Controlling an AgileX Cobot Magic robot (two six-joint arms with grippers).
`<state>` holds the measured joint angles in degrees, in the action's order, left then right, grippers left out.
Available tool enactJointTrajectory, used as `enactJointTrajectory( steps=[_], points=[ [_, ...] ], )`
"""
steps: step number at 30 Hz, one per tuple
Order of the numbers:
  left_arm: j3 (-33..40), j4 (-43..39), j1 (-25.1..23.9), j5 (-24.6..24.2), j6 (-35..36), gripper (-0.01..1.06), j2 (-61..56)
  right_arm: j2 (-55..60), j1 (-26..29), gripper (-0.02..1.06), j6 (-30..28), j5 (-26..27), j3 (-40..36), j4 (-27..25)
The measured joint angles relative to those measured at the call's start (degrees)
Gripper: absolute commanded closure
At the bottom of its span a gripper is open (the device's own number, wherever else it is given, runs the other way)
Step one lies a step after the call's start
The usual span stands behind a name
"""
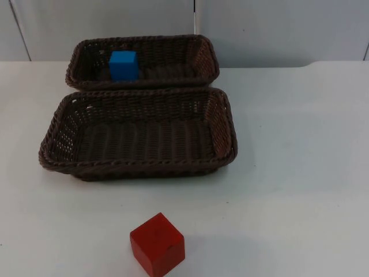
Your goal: Pick up one cube with the left hand and place it into the upper basket. Pick up one cube with the right hand and place it into the lower basket.
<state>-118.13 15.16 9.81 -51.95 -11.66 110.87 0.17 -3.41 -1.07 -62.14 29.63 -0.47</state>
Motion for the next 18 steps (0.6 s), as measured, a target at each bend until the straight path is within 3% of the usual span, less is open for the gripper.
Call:
enactJointTrajectory(
  steps=[5, 13, 18],
  points=[
    [10.87, 0.00, 0.00, 4.32, 0.00, 0.15, -5.95, 0.00, 0.00, -0.01, 0.00, 0.00, 0.00, 0.00],
    [37.10, 0.00, 0.00, 17.01, 0.00, 0.15, -23.50, 0.00, 0.00, -0.01, 0.00, 0.00, 0.00, 0.00],
    [45.87, 0.00, 0.00, 20.09, 0.00, 0.15, -31.79, 0.00, 0.00, -0.01, 0.00, 0.00, 0.00, 0.00]
  ],
)
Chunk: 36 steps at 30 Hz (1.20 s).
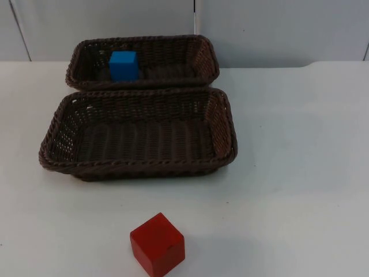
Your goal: Pick up one cube with the left hand and place it into the upper basket. Pick up one cube with the right hand and place it into the lower basket.
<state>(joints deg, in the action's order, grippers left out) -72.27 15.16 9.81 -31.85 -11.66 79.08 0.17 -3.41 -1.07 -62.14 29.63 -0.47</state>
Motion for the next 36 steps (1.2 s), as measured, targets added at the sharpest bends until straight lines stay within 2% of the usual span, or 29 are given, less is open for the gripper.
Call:
enactJointTrajectory(
  steps=[21, 26, 30, 36],
  points=[
    [20.85, -1.87, 0.00, -0.47, 0.00, 0.15, -23.72, 0.00, 0.00, -0.01, 0.11, 0.00, 0.00, 0.04],
    [25.89, -1.87, 0.00, -2.11, 0.61, 0.15, -30.05, 0.00, 0.00, -0.01, 0.11, 0.00, 0.00, 0.04],
    [30.37, -1.98, 0.00, -5.81, 1.38, 0.15, -36.97, 0.00, 0.00, -0.01, 0.11, 0.00, 0.00, 0.04],
    [33.28, -2.08, 0.00, -9.50, 2.54, 0.15, -43.81, 0.00, 0.00, -0.01, 0.11, 0.00, 0.00, 0.14]
  ],
)
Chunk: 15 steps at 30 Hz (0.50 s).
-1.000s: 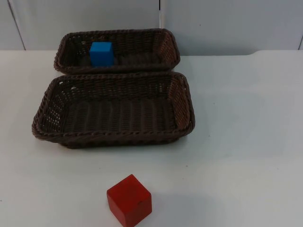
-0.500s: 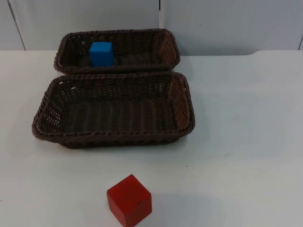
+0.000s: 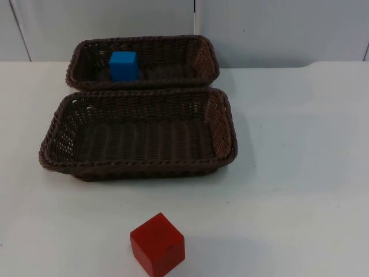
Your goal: Pick up one cube with the left hand and place it into the upper basket. Pick up one cube with the right hand and place it into the lower basket.
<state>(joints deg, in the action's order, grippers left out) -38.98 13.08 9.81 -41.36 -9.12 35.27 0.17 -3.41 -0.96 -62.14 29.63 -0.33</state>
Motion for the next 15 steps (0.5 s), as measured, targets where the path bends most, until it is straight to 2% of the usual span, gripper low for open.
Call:
enactJointTrajectory(
  steps=[15],
  points=[
    [6.67, 0.00, 0.00, -3.36, 0.12, 0.15, -12.65, 0.00, 0.00, -0.01, 0.00, 0.00, 0.00, 0.33]
  ],
)
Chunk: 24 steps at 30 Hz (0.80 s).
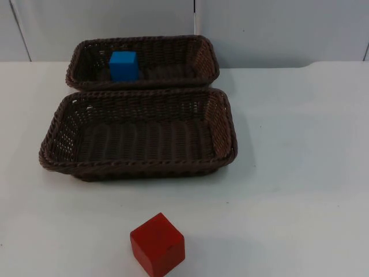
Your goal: Pick up one cube with the left hand and place it into the upper basket. Pick up one cube with the right hand and place it into the lower basket.
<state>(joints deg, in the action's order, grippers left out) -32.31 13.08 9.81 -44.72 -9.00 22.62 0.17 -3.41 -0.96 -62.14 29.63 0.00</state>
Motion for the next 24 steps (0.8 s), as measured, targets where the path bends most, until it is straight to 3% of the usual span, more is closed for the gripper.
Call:
enactJointTrajectory(
  steps=[24],
  points=[
    [1.53, -0.43, 0.00, 0.04, 0.00, 0.15, 0.00, 0.00, 0.00, -0.01, 0.00, 0.00, 0.00, 0.00]
  ],
)
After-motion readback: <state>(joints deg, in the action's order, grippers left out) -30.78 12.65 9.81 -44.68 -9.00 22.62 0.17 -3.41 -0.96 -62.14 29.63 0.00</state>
